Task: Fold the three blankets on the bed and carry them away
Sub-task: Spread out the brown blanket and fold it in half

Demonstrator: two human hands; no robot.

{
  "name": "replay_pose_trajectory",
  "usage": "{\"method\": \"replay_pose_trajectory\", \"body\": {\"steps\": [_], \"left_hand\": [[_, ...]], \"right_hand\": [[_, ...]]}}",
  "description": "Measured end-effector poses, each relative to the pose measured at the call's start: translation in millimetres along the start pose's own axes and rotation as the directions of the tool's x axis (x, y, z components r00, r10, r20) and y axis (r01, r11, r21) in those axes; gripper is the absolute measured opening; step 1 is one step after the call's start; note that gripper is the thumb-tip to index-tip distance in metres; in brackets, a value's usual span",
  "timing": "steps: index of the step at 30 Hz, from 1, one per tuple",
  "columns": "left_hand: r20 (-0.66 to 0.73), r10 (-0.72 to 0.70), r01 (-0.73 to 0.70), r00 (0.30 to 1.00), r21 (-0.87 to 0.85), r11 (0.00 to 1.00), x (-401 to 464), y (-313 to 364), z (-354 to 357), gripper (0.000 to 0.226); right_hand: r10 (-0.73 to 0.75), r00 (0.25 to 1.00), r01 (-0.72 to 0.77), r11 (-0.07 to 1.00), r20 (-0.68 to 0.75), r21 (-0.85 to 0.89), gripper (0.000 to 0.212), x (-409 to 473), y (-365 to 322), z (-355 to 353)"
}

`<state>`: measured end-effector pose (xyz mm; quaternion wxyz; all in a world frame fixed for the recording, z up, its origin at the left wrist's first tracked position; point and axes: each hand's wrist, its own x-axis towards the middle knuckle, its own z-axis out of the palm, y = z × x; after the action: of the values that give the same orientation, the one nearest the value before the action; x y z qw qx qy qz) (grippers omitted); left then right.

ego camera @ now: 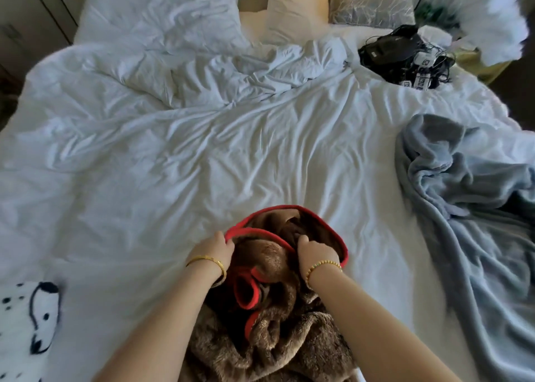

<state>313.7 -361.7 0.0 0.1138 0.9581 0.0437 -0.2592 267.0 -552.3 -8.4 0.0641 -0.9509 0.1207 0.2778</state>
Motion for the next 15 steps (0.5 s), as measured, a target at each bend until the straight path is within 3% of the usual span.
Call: {"method": "replay_pose_trajectory", "body": {"steps": [3, 6, 7, 10, 11, 12, 14, 15], "left_hand": [[0.04, -0.003, 0.011, 0.999, -0.195, 0.981, -37, 11, -44, 0.032], [-0.13, -0.1, 0.025, 0.987, -0.486, 0.873, -89, 11, -94, 0.032], [-0.177, -0.181, 0.033, 0.967, -0.623, 0.781, -92, 14, -104, 0.032], [-0.191, -0.324, -0.064, 0.927, -0.929, 0.365, -126, 16, -163, 0.035], [-0.211, -0.34, -0.113, 0.917, -0.952, 0.284, -137, 15, -183, 0.035], [-0.252, -0.364, -0.16, 0.896, -0.951, 0.265, -147, 13, -205, 0.034], [-0.378, -0.435, -0.259, 0.818, -0.915, 0.309, -169, 9, -240, 0.032], [-0.446, -0.459, -0.317, 0.769, -0.888, 0.333, -180, 7, -253, 0.031]], "right_hand": [[0.052, 0.992, -0.065, 0.991, 0.113, 0.115, 0.07, -46, -17, -18], [0.005, 0.986, -0.031, 0.988, 0.165, 0.15, 0.059, -104, -28, -50], [-0.018, 0.981, -0.003, 0.994, 0.193, 0.107, 0.05, -109, -29, -58], [-0.06, 0.958, 0.109, 0.981, 0.282, -0.163, 0.04, -153, -24, -112], [-0.04, 0.96, 0.113, 0.961, 0.277, -0.254, 0.039, -167, -20, -131], [-0.016, 0.97, 0.089, 0.952, 0.243, -0.292, 0.041, -180, -14, -149], [0.049, 0.995, -0.026, 0.971, 0.092, -0.238, 0.048, -198, -2, -181], [0.055, 0.996, -0.064, 0.987, -0.065, -0.149, 0.049, -208, 1, -196]]}}
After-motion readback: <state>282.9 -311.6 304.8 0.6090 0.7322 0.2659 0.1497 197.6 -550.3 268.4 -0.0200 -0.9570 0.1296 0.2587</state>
